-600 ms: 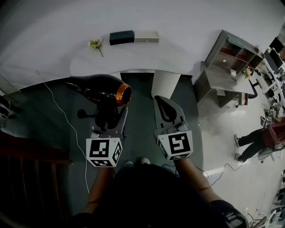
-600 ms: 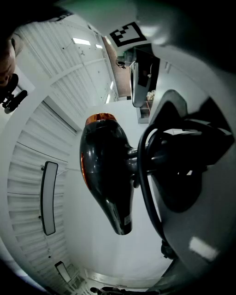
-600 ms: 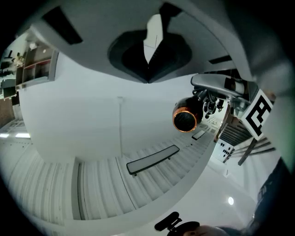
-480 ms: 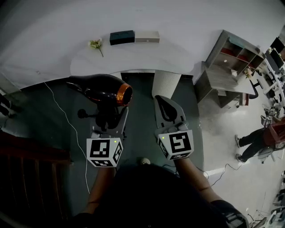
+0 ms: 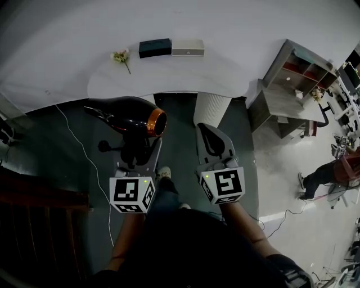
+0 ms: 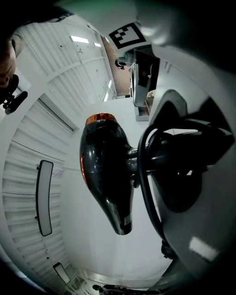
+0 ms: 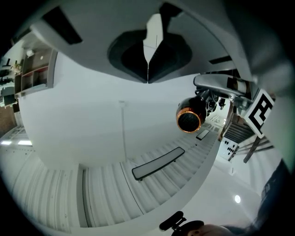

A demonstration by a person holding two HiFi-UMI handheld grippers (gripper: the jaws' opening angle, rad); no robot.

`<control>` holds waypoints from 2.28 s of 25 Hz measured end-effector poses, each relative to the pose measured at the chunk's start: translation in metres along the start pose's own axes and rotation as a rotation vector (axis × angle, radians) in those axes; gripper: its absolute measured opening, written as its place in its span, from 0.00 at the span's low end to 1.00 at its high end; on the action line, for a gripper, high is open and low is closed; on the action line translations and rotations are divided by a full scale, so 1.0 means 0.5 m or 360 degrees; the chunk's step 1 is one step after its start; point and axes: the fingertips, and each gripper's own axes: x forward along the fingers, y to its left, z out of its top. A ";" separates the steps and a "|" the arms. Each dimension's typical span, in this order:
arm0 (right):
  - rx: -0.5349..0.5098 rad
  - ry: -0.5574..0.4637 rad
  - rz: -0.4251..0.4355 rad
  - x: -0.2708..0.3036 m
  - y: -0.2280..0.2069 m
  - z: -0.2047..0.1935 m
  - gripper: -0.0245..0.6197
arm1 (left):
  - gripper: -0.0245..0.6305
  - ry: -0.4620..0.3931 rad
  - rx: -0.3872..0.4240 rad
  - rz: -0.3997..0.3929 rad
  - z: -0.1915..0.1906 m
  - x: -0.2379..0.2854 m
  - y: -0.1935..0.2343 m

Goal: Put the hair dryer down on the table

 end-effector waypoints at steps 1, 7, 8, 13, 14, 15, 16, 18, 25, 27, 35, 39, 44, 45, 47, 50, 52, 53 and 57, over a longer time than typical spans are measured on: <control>0.0000 0.0006 -0.0001 0.017 -0.006 -0.004 0.06 | 0.49 -0.0001 0.0000 0.0003 0.000 0.015 0.010; 0.0015 0.0036 -0.0013 0.149 -0.035 -0.034 0.06 | 0.49 -0.0004 0.0002 -0.0008 -0.009 0.116 0.092; 0.0020 0.0042 -0.0017 0.176 -0.040 -0.037 0.06 | 0.49 -0.0010 0.0001 -0.0012 -0.007 0.136 0.111; 0.0034 0.0043 -0.0054 0.310 -0.067 -0.044 0.06 | 0.49 -0.0015 0.0000 -0.0049 -0.002 0.244 0.201; 0.0039 0.0059 -0.0060 0.334 -0.071 -0.049 0.06 | 0.49 -0.0017 -0.0003 -0.0058 -0.001 0.265 0.217; 0.0042 0.0074 -0.0067 0.357 -0.075 -0.053 0.06 | 0.49 -0.0020 -0.0004 -0.0067 0.000 0.286 0.233; 0.0043 0.0084 -0.0075 0.380 -0.081 -0.058 0.06 | 0.49 -0.0025 -0.0004 -0.0078 0.002 0.307 0.249; 0.0041 0.0094 -0.0102 0.425 -0.094 -0.066 0.06 | 0.49 -0.0040 -0.0002 -0.0104 0.007 0.351 0.278; 0.0008 0.0081 -0.0205 0.546 -0.128 -0.081 0.06 | 0.49 -0.0068 -0.0012 -0.0199 0.005 0.469 0.359; -0.0003 0.0089 -0.0227 0.568 -0.133 -0.086 0.06 | 0.49 -0.0064 -0.0028 -0.0219 -0.003 0.492 0.374; -0.0030 0.0164 -0.0267 0.607 -0.144 -0.110 0.06 | 0.49 -0.0028 -0.0100 -0.0266 -0.035 0.538 0.400; -0.0025 0.0170 -0.0260 0.634 -0.150 -0.120 0.06 | 0.49 -0.0007 -0.0113 -0.0266 -0.047 0.559 0.413; -0.0015 0.0148 -0.0242 0.677 -0.182 -0.130 0.06 | 0.49 0.0008 -0.0096 -0.0249 -0.055 0.604 0.423; -0.0013 0.0142 -0.0235 0.692 -0.191 -0.132 0.06 | 0.49 0.0005 -0.0088 -0.0244 -0.054 0.617 0.428; -0.0007 0.0135 -0.0216 0.728 -0.209 -0.137 0.06 | 0.49 0.0001 -0.0073 -0.0230 -0.052 0.649 0.438; -0.0008 0.0139 -0.0176 0.789 -0.242 -0.146 0.06 | 0.49 -0.0006 -0.0067 -0.0213 -0.050 0.706 0.452; -0.0012 0.0141 -0.0141 0.830 -0.264 -0.152 0.06 | 0.49 -0.0007 -0.0067 -0.0191 -0.048 0.745 0.462; -0.0013 0.0142 -0.0121 0.850 -0.276 -0.155 0.06 | 0.49 -0.0007 -0.0066 -0.0178 -0.047 0.765 0.466; 0.0002 0.0192 -0.0037 0.932 -0.332 -0.174 0.06 | 0.49 -0.0011 -0.0076 -0.0121 -0.040 0.851 0.482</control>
